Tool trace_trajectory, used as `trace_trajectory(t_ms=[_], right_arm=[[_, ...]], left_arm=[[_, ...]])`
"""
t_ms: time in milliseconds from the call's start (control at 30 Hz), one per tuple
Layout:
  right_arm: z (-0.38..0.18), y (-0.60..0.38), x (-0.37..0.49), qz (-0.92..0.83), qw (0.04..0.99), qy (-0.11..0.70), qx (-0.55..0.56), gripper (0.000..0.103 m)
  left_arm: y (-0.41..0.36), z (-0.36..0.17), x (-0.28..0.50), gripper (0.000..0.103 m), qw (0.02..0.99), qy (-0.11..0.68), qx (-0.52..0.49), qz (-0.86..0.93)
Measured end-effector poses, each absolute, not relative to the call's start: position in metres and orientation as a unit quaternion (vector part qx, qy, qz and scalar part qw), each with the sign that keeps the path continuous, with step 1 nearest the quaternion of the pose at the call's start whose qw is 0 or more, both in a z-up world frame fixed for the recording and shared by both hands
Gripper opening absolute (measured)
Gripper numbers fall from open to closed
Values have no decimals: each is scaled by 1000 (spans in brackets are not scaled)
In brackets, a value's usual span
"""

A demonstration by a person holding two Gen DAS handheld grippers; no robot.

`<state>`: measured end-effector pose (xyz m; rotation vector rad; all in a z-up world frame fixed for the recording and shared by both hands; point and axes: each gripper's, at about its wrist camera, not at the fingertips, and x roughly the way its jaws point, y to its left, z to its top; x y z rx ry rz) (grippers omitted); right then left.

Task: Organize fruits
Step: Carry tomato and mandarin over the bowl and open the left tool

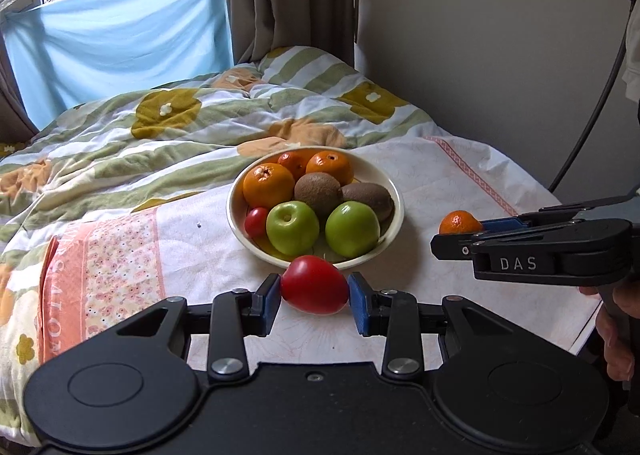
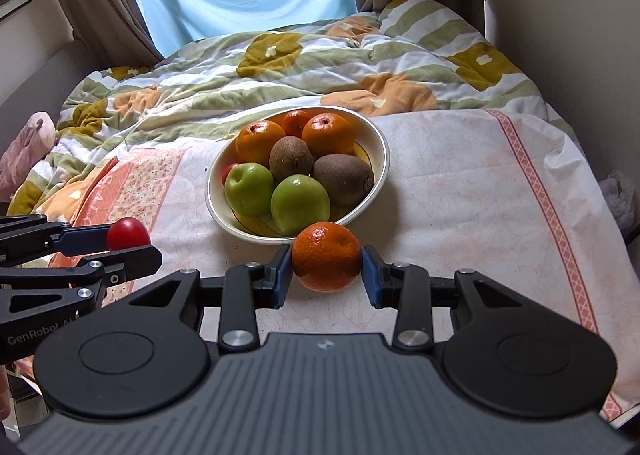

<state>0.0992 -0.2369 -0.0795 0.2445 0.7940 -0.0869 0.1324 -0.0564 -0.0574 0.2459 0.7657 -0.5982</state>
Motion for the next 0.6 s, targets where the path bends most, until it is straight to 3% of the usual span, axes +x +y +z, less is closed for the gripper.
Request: trace_trajectory(t_ms=[333, 600], right_arm=[[-44, -267, 91, 4, 927, 361, 102, 52], [-43, -285, 124, 4, 927, 359, 105, 52]], left_arm=[[-91, -27, 120, 40, 903, 339, 98, -246], [-112, -37, 154, 40, 901, 340, 113, -247]])
